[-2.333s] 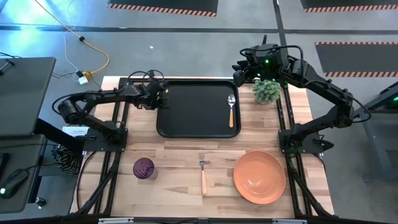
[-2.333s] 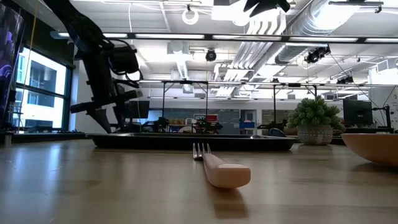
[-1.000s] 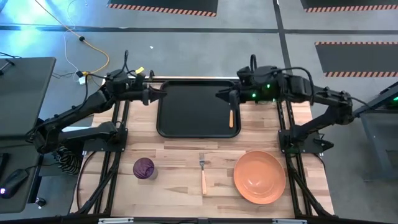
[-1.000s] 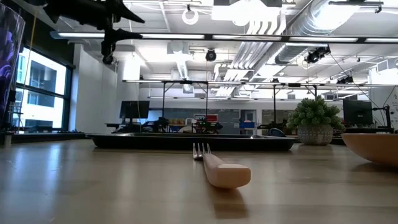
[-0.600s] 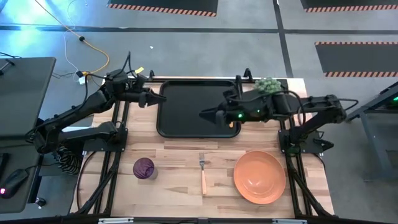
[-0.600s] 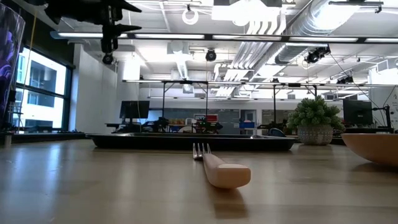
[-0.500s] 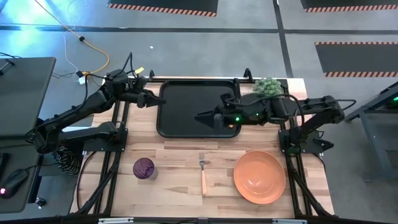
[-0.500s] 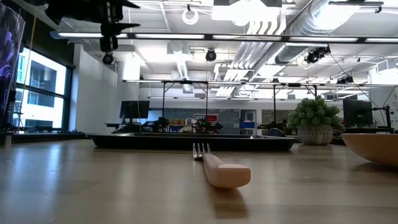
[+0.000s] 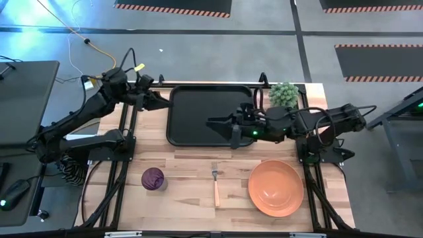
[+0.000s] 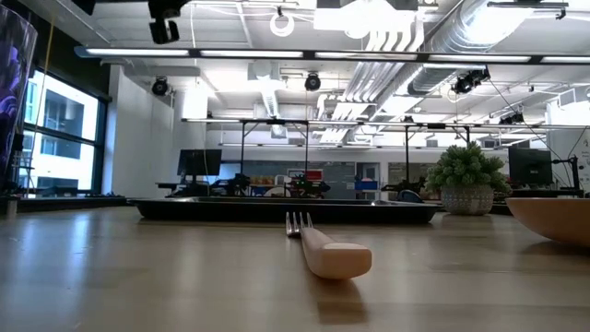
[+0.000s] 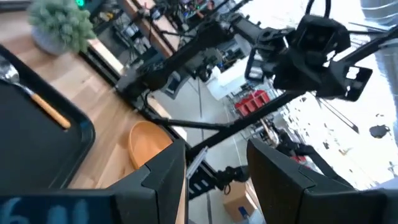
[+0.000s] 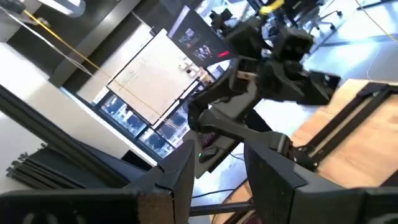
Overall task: Pick and place plate/cup/fork/spoon on tray
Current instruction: Move the black tray from top left to the top center of the table
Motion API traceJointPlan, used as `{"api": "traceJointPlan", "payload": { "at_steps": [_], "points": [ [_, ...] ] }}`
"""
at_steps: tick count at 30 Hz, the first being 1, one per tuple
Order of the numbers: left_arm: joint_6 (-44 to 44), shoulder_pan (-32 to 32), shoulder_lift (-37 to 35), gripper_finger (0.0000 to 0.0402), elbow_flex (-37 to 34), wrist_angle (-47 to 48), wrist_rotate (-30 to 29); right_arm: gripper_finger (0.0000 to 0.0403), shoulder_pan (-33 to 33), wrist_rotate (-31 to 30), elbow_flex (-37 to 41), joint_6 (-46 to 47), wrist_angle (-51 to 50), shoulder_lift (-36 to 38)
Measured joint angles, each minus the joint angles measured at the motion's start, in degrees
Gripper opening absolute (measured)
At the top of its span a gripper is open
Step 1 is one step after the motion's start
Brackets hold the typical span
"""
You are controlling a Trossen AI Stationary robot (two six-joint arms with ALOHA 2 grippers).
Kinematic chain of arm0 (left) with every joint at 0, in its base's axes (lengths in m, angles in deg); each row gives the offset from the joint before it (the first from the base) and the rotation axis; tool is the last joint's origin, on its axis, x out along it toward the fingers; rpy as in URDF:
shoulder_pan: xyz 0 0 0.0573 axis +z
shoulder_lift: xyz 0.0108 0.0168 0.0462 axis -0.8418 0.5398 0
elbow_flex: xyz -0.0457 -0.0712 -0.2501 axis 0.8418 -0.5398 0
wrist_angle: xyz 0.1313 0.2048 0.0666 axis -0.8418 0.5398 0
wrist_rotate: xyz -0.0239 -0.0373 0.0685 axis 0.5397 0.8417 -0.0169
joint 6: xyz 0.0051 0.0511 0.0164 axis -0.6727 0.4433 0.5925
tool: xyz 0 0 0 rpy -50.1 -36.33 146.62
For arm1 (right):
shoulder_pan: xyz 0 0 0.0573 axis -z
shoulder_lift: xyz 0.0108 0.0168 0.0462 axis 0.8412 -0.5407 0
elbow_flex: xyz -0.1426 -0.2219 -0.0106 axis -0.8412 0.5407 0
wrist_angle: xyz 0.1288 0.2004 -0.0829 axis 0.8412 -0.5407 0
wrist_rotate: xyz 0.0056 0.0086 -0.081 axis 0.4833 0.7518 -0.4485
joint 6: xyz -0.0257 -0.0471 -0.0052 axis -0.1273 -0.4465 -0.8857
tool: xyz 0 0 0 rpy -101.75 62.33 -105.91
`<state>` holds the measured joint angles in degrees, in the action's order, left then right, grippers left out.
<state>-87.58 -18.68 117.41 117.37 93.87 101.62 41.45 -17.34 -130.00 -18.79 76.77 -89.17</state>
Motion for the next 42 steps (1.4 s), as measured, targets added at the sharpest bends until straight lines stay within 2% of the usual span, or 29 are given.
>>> {"api": "traceJointPlan", "payload": {
  "at_steps": [4, 9, 13, 15, 18, 22, 25, 42],
  "points": [
    [2.30, 0.00, 0.12, 0.0163, 0.74, 3.58, -2.18, 0.0129, 0.01, 1.03, 0.00, 3.19, -1.02, -1.40],
    [8.74, 0.00, 0.34, 0.0163, 0.74, 14.42, -5.20, 0.0129, -0.75, 3.07, 0.00, 6.40, -0.99, -3.39],
    [13.54, 0.00, 0.29, 0.0163, 0.74, 21.69, -9.78, 0.0129, -1.87, 3.06, 0.00, 6.58, -1.17, -4.33],
    [15.36, 0.00, 0.29, 0.0163, 0.74, 23.98, -12.14, 0.0129, -2.02, 2.95, 0.00, 7.71, -3.46, -4.70],
    [17.11, 0.00, 0.29, 0.0163, 0.74, 26.38, -15.04, 0.0129, -2.02, 2.95, -0.02, 14.38, -11.10, -5.67],
    [18.77, 0.00, 0.29, 0.0163, 0.74, 28.87, -18.36, 0.0129, -1.92, 4.67, -0.02, 24.03, -19.34, -7.84],
    [20.00, 0.00, 0.29, 0.0163, 0.74, 30.19, -20.03, 0.0129, -1.97, 8.67, -0.02, 29.59, -22.07, -9.93],
    [20.65, 0.00, 0.49, 0.0163, 0.74, 30.30, -20.08, 0.0129, -2.33, 23.20, -0.02, 46.64, -26.73, -21.70]
  ]
}}
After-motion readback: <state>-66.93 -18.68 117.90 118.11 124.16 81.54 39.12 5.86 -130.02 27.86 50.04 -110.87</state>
